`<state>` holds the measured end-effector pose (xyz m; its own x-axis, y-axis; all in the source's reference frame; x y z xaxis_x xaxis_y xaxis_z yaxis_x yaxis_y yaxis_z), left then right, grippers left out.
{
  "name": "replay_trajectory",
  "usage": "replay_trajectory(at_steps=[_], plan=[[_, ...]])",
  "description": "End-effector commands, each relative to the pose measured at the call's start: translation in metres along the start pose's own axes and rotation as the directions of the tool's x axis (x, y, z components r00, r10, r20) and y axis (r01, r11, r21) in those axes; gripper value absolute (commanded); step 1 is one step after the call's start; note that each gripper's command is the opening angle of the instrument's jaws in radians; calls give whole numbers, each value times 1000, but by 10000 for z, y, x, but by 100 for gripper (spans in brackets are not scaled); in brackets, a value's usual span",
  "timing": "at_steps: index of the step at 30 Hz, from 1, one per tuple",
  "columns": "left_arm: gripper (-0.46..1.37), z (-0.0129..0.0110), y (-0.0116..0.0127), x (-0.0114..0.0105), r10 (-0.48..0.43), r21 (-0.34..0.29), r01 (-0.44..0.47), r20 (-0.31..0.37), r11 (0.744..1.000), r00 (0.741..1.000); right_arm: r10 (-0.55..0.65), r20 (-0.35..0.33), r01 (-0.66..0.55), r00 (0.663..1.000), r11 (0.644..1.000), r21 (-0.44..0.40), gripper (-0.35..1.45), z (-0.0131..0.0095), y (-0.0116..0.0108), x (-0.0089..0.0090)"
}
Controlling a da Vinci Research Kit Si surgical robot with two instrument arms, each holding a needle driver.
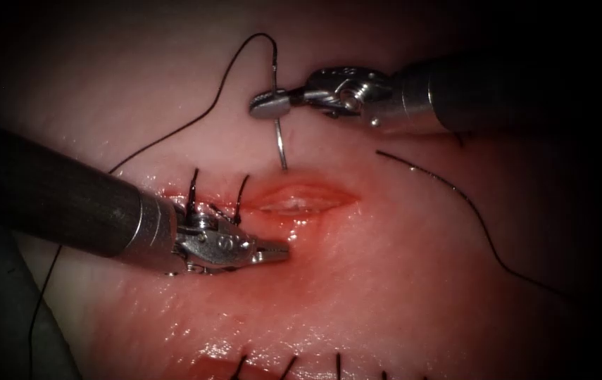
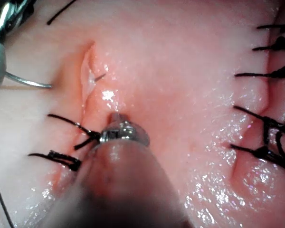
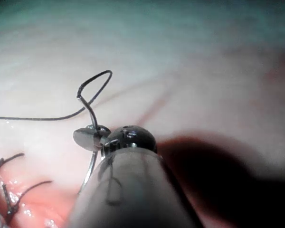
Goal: Wound Closure
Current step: Use the right gripper to throw the needle through the top of the wound
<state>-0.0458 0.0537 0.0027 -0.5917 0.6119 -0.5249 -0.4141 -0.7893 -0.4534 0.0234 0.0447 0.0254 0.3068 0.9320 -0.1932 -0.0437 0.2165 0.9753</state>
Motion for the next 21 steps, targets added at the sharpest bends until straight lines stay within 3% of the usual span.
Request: replay_trajectory(at_steps=[1, 8, 21], plan=[[-35, 0, 0, 0, 0, -11, 0, 0, 1000, 1000, 6, 3, -6, 1000, 1000, 0, -35, 0, -2, 1], [-35, -1, 0, 0, 1, -12, -1, 0, 1000, 1000, 88, 37, -89, 995, 996, 26, -35, 4, -11, -12], [-35, -2, -1, 0, 2, -14, -2, 0, 1000, 1000, 188, 100, -194, 977, 979, 56, -35, 10, -31, -63]])
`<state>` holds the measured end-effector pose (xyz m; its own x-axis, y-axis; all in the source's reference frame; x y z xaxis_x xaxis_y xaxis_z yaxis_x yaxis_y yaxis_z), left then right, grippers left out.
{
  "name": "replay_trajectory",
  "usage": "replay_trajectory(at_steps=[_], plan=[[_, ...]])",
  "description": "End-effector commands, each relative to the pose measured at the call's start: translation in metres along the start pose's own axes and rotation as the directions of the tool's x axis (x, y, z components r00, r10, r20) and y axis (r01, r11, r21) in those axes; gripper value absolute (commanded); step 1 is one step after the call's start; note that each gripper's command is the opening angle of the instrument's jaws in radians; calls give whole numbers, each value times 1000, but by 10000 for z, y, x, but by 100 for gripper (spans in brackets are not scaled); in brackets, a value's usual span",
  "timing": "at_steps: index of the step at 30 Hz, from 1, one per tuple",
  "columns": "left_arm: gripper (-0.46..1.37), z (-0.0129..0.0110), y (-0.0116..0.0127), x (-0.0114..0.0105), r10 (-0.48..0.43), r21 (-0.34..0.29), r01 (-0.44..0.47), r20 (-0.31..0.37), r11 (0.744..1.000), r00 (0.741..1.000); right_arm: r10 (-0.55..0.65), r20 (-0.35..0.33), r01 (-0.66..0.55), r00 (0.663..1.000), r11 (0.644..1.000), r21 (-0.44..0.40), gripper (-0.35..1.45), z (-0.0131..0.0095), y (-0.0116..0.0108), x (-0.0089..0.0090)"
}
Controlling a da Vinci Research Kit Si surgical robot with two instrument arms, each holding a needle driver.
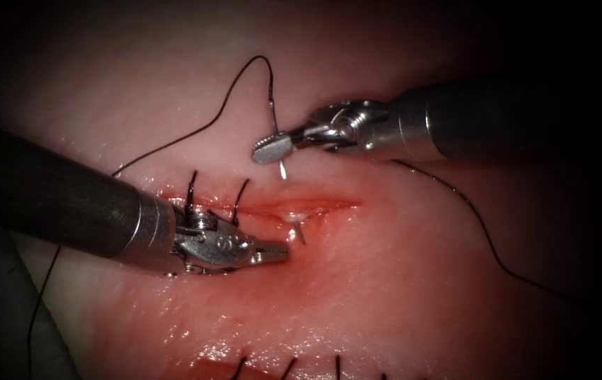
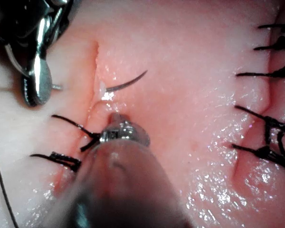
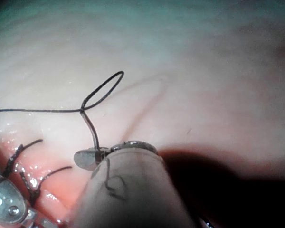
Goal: Wound Closure
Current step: Use the right gripper to throw the needle through the top of the wound
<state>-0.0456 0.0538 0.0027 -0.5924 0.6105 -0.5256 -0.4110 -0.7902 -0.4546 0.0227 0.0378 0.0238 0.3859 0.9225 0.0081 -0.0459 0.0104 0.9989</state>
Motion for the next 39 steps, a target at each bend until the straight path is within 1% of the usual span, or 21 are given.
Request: replay_trajectory(at_steps=[1, 5, 7, 12, 18, 26, 30, 31, 33, 34, 35, 36, 37, 38, 39], plan=[[-35, 0, 0, 0, 0, -12, 0, 0, 1000, 1000, 0, -1, 0, 1000, 1000, -8, -35, -2, -3, -5], [-35, -1, 0, 0, 0, -12, 0, 0, 1000, 1000, 0, 4, 0, 1000, 1000, -12, -35, -3, -7, -20], [-35, -1, 0, 0, 0, -12, 0, 0, 1000, 1000, 6, 2, -6, 1000, 1000, -13, -35, -3, -8, -31], [-35, -2, -1, 1, 0, -11, 0, 0, 1000, 1000, 4, 5, -4, 1000, 1000, -15, -35, -3, -11, -44], [-35, -2, -1, 1, 0, -9, 0, 4, 1000, 1000, 14, 5, -14, 1000, 1000, -16, -35, -3, -14, -49], [-35, -2, -1, 1, 0, -9, 0, 4, 1000, 1000, 9, 1, -9, 1000, 1000, -14, -35, -3, -11, -54], [-35, -3, -1, 1, 0, -10, 0, 4, 1000, 1000, 4, -37, -5, 999, 1000, -24, -35, -5, -11, -53], [-35, -3, -1, 1, 0, -10, 0, 4, 1000, 1000, -37, -46, 35, 998, 999, -33, -35, -6, -11, -52], [-35, -3, -1, 1, 0, -10, 0, 4, 1000, 1000, -208, -94, 198, 974, 975, -101, -35, -8, -10, -45], [-35, -3, -1, 1, 1, -10, 0, 4, 1000, 1000, -244, -113, 229, 963, 964, -134, -27, -9, -9, -41], [-35, -3, -1, 1, 0, -10, 0, 4, 1000, 1000, -269, -134, 245, 954, 954, -170, -6, -10, -8, -38], [-35, -3, -1, 1, 1, -10, -1, 4, 1000, 1000, -270, -155, 239, 950, 951, -195, 7, -12, -6, -35], [-35, -3, -1, 1, 1, -10, -1, 4, 1000, 1000, -270, -173, 232, 947, 949, -211, 26, -14, -4, -33], [-35, -3, -1, 1, 1, -10, -1, 4, 1000, 1000, -292, -203, 244, 935, 942, -231, 53, -16, -1, -30], [-35, -3, -1, 1, 1, -10, -1, 4, 1000, 1000, -314, -237, 255, 919, 934, -251, 87, -19, 2, -28]])
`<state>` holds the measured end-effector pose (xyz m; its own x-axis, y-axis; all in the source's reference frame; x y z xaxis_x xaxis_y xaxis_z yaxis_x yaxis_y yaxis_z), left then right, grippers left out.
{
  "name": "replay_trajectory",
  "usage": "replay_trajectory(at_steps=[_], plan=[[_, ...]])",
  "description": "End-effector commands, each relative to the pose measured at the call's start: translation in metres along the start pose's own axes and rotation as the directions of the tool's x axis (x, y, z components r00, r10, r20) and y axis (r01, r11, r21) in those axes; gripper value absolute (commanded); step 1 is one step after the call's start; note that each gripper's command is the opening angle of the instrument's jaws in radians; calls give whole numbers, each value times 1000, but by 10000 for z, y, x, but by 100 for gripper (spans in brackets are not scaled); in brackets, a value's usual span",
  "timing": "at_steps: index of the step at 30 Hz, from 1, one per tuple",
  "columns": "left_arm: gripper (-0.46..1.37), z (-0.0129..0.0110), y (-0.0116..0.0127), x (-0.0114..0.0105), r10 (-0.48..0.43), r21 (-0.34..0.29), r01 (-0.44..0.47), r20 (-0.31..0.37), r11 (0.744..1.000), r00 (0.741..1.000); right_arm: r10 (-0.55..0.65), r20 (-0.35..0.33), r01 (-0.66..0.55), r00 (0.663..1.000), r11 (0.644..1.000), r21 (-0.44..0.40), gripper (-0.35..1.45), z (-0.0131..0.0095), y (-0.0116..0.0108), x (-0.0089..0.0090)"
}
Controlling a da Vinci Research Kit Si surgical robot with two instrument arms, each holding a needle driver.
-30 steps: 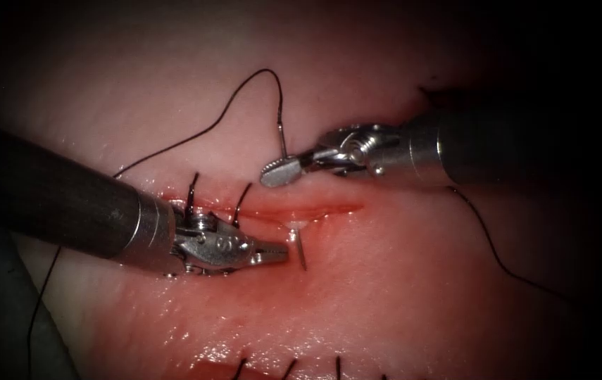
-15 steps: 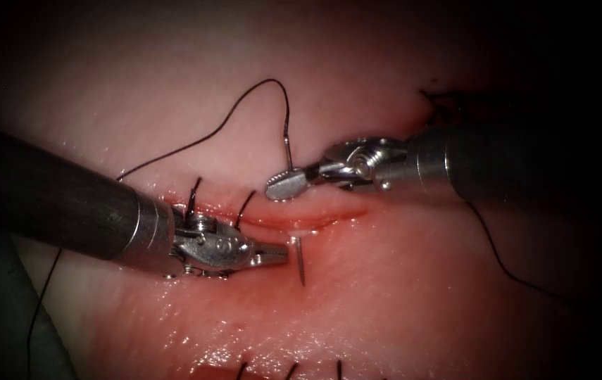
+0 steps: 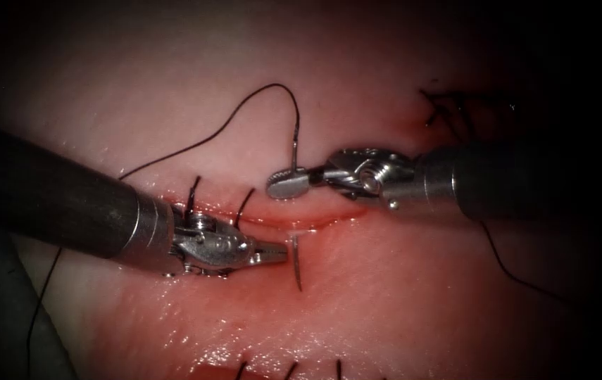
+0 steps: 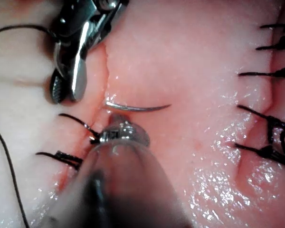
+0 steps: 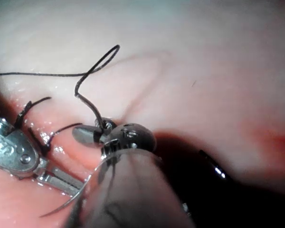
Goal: Wound Closure
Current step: Use the right gripper to throw the needle through the top of the wound
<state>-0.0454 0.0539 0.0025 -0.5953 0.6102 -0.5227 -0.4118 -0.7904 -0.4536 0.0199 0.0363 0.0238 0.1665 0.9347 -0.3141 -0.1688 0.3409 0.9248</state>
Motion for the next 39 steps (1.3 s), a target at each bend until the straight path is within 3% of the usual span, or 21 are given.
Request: replay_trajectory(at_steps=[1, 3, 5, 8, 11, 16, 23, 24, 26, 27, 31, 39], plan=[[-35, 0, 0, 0, 1, -11, -1, 0, 1000, 1000, -8, -54, 7, 999, 1000, -15, 100, 0, 3, -2], [-35, 0, 0, 0, 1, -11, -1, 0, 1000, 1000, 0, -120, -3, 993, 1000, -26, 107, -2, 9, 0], [-35, -1, 0, -1, 1, -12, -1, 0, 1000, 1000, -6, -263, -2, 965, 1000, -27, 113, -7, 17, 5], [-35, 0, 1, -1, 1, -12, -1, 0, 1000, 1000, -5, -360, -6, 933, 1000, -30, 113, -10, 22, 11], [-35, 0, 1, -1, 1, -12, -1, 0, 1000, 1000, 2, -401, -16, 916, 999, -31, 112, -13, 24, 22], [-35, 0, 1, -1, 1, -12, -1, -1, 1000, 1000, -19, -402, 1, 915, 999, -47, 110, -15, 29, 39], [-35, -1, 1, -1, 2, -12, -2, -1, 1000, 1000, -27, -407, 4, 913, 998, -58, 100, -11, 37, 44], [-35, -1, 1, -1, 2, -12, -2, -1, 1000, 1000, -27, -408, 4, 913, 998, -59, 89, -10, 38, 45], [-35, -1, 1, -1, 2, -12, -2, -1, 1000, 1000, -27, -408, 3, 913, 998, -59, 31, -10, 38, 45], [-35, -1, 1, -1, 2, -12, -2, -1, 1000, 1000, -27, -407, 3, 913, 998, -58, -35, -11, 37, 45], [-35, 0, 1, -1, 2, -12, -2, -1, 1000, 1000, 163, -363, -158, 918, 987, 42, -35, -10, 31, 41], [-35, 0, 1, 0, 2, -12, -2, -1, 1000, 1000, 316, -234, -313, 920, 948, 51, -35, -9, 23, 26]])
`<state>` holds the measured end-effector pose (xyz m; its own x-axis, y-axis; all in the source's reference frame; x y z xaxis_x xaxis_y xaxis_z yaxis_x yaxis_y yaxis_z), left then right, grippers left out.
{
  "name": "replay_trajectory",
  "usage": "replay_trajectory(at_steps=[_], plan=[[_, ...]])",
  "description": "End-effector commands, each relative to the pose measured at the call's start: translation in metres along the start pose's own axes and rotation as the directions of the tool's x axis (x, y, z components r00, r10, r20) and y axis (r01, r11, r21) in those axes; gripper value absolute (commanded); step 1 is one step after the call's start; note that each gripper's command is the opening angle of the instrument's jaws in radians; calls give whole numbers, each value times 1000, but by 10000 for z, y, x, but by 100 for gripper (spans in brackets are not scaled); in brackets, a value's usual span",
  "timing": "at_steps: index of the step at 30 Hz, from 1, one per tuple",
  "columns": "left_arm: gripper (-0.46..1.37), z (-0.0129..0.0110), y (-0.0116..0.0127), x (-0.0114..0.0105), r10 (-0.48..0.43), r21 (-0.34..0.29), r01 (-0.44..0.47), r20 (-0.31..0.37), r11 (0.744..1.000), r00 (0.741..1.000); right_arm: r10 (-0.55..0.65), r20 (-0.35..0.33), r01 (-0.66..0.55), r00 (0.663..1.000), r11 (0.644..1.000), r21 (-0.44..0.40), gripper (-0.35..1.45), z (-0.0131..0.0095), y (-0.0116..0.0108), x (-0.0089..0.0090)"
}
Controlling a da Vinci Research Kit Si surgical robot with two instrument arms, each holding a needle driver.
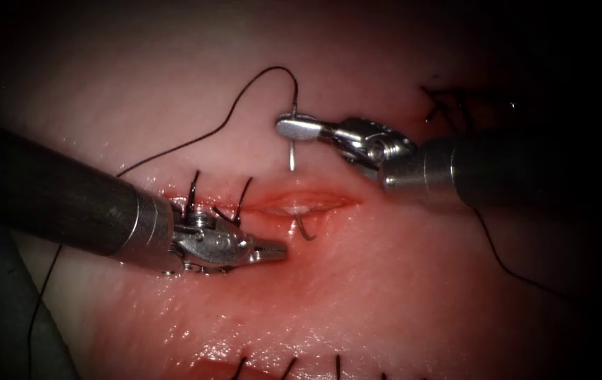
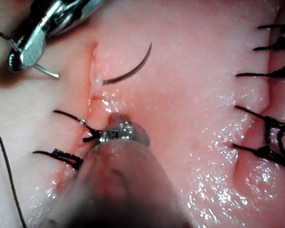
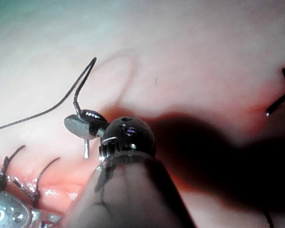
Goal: Wound Closure
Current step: Use the right gripper to throw the needle through the top of the wound
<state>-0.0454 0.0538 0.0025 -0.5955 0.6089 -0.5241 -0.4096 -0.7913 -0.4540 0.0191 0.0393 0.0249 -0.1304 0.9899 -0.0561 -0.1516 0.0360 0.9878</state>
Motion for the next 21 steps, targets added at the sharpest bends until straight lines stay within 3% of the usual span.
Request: replay_trajectory(at_steps=[1, 6, 11, 21], plan=[[-35, 0, 0, 0, 0, -11, 0, 0, 1000, 1000, 19, 15, -18, 1000, 1000, -15, -35, 0, 0, -1], [-35, 0, 0, 0, 0, -11, 0, 0, 1000, 1000, 34, 101, -32, 994, 999, -24, -35, -4, 1, -32], [-35, 0, -1, 0, 0, -11, 0, 0, 1000, 1000, 42, 125, -41, 991, 999, -10, -35, -10, -1, -53], [-35, 0, 0, 0, 0, -11, 0, 0, 1000, 1000, 51, 134, -51, 990, 999, -8, -35, -15, -3, -59]])
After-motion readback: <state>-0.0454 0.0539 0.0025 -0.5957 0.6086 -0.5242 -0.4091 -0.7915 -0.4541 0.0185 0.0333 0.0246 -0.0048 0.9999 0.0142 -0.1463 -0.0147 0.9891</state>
